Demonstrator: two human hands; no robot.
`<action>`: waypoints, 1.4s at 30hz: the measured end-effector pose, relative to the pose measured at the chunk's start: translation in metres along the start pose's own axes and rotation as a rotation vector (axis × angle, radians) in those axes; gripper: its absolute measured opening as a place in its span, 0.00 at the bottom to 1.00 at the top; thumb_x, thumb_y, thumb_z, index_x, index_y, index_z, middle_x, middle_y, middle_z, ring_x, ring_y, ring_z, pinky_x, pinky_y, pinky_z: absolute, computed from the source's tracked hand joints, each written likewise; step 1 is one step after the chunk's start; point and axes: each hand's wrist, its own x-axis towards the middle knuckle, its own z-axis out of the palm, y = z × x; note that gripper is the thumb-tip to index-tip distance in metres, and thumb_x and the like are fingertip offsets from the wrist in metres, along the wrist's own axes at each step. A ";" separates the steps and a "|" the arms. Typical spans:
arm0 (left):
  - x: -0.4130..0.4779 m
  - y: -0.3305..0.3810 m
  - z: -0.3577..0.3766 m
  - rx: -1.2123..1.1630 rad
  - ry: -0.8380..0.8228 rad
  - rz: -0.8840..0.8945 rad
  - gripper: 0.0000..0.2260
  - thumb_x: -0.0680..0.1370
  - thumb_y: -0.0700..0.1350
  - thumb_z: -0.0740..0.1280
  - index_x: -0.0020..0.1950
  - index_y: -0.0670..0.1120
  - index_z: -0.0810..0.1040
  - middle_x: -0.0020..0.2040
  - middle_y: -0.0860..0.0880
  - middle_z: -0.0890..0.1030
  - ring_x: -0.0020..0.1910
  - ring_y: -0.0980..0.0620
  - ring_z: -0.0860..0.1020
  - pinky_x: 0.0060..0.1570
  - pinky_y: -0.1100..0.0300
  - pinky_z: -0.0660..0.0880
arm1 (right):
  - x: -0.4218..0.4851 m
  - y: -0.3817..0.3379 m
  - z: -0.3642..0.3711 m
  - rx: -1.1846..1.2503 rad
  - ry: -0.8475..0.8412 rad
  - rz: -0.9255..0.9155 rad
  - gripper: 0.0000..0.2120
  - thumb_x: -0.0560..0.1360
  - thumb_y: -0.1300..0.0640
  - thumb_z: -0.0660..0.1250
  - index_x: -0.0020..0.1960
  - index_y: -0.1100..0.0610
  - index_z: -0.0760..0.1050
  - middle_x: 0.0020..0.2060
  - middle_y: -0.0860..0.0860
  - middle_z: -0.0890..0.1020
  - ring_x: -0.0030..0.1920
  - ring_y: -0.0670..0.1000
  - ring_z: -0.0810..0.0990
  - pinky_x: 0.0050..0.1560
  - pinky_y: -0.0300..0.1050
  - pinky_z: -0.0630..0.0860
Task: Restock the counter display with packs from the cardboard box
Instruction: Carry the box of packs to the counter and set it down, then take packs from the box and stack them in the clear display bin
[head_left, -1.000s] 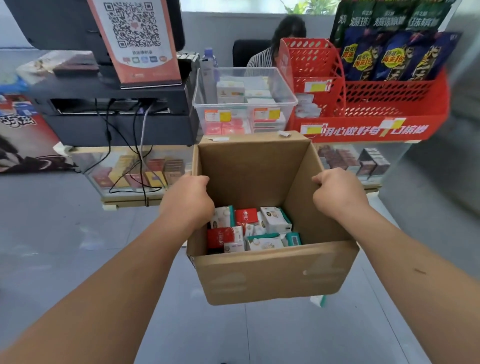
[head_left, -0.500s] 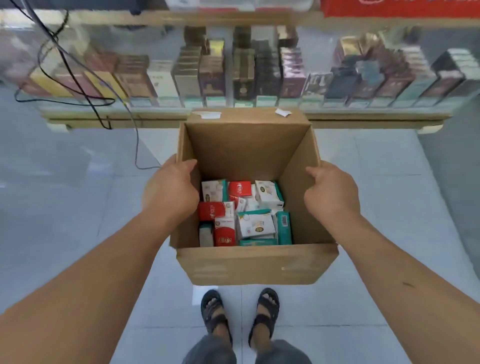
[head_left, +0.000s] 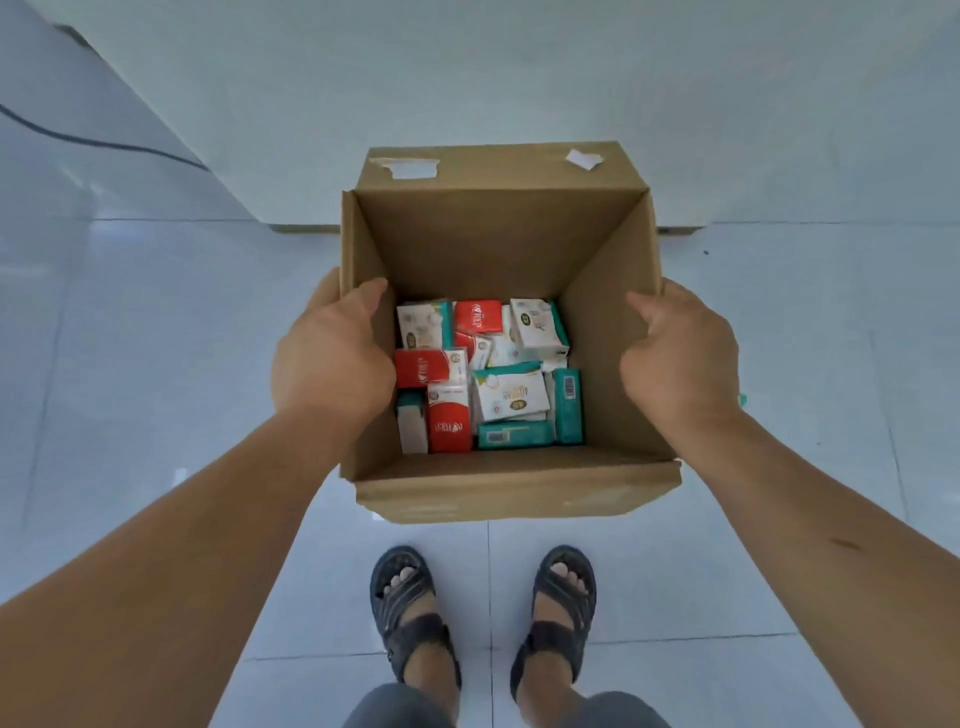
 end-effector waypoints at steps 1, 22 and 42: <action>0.009 -0.004 0.013 0.004 0.000 -0.006 0.32 0.75 0.33 0.62 0.76 0.55 0.62 0.73 0.52 0.67 0.65 0.44 0.73 0.58 0.47 0.76 | 0.007 0.003 0.014 -0.001 -0.002 0.008 0.27 0.74 0.70 0.62 0.72 0.55 0.71 0.72 0.54 0.72 0.69 0.58 0.72 0.68 0.48 0.68; 0.057 -0.005 0.028 -0.050 -0.027 0.215 0.23 0.79 0.43 0.63 0.74 0.54 0.67 0.78 0.52 0.59 0.76 0.48 0.59 0.68 0.47 0.69 | 0.029 -0.017 0.058 -0.060 -0.147 -0.305 0.24 0.76 0.64 0.66 0.72 0.55 0.71 0.73 0.53 0.69 0.72 0.54 0.67 0.69 0.45 0.65; 0.112 0.000 0.106 -0.013 -0.144 0.181 0.27 0.78 0.37 0.65 0.74 0.56 0.66 0.79 0.50 0.54 0.76 0.44 0.58 0.70 0.48 0.68 | 0.122 0.017 0.256 -0.607 -0.736 -0.631 0.51 0.70 0.54 0.75 0.80 0.57 0.44 0.74 0.59 0.63 0.72 0.61 0.64 0.72 0.56 0.64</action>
